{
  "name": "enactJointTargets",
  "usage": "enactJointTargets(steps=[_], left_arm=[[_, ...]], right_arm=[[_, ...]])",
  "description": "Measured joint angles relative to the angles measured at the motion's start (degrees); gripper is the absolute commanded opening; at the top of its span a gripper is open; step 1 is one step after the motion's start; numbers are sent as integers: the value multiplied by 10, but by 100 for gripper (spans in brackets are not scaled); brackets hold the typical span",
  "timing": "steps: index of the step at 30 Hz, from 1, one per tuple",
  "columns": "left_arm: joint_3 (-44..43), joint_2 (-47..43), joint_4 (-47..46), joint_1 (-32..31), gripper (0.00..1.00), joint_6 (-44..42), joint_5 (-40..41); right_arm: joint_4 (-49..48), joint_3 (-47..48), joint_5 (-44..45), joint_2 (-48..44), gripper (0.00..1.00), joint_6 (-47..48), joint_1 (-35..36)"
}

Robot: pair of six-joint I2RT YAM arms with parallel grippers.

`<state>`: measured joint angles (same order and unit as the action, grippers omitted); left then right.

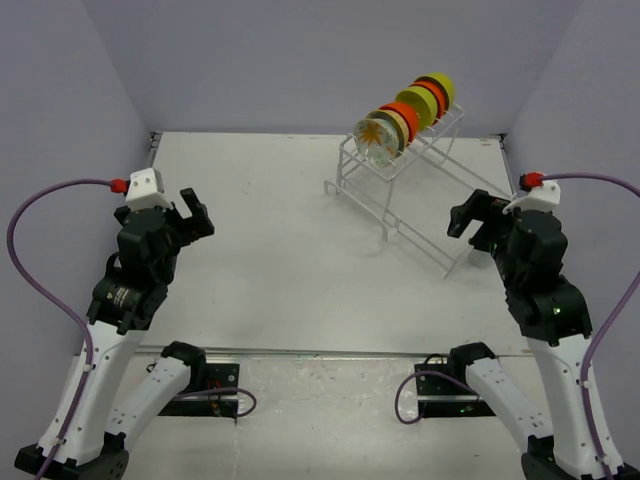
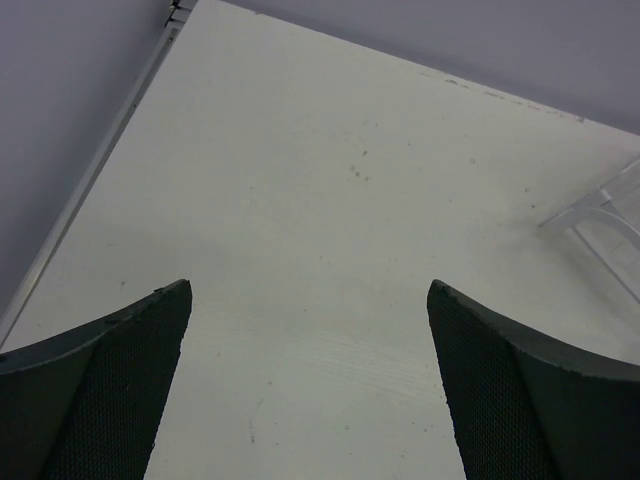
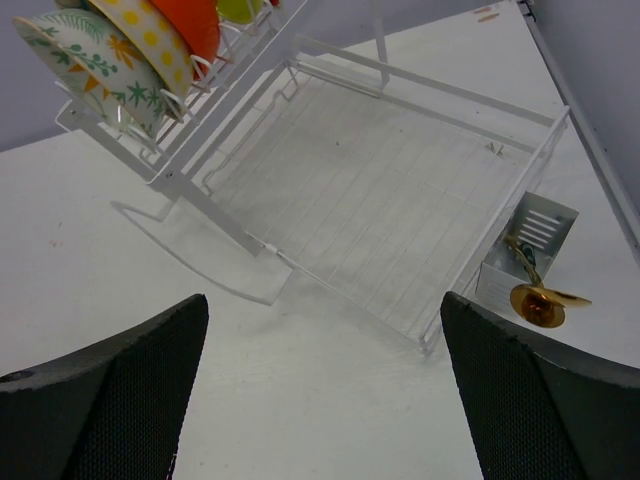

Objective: Unload the bowls from the dish rack

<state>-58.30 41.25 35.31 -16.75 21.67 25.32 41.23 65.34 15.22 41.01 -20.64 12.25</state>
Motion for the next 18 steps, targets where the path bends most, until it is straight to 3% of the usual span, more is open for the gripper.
enactJointTargets(steps=[7, 12, 15, 18], left_arm=[[1, 0, -4, 0, 100, 0, -29], [37, -9, -22, 0, 100, 0, -21], [61, -7, -28, 0, 100, 0, -16], [76, 1, -30, 0, 100, 0, -15]], right_arm=[[-28, 7, -95, 14, 99, 37, 0], [-34, 89, -115, 98, 99, 56, 15], [-21, 163, -57, 166, 99, 84, 57], [-13, 244, 68, 250, 99, 146, 137]])
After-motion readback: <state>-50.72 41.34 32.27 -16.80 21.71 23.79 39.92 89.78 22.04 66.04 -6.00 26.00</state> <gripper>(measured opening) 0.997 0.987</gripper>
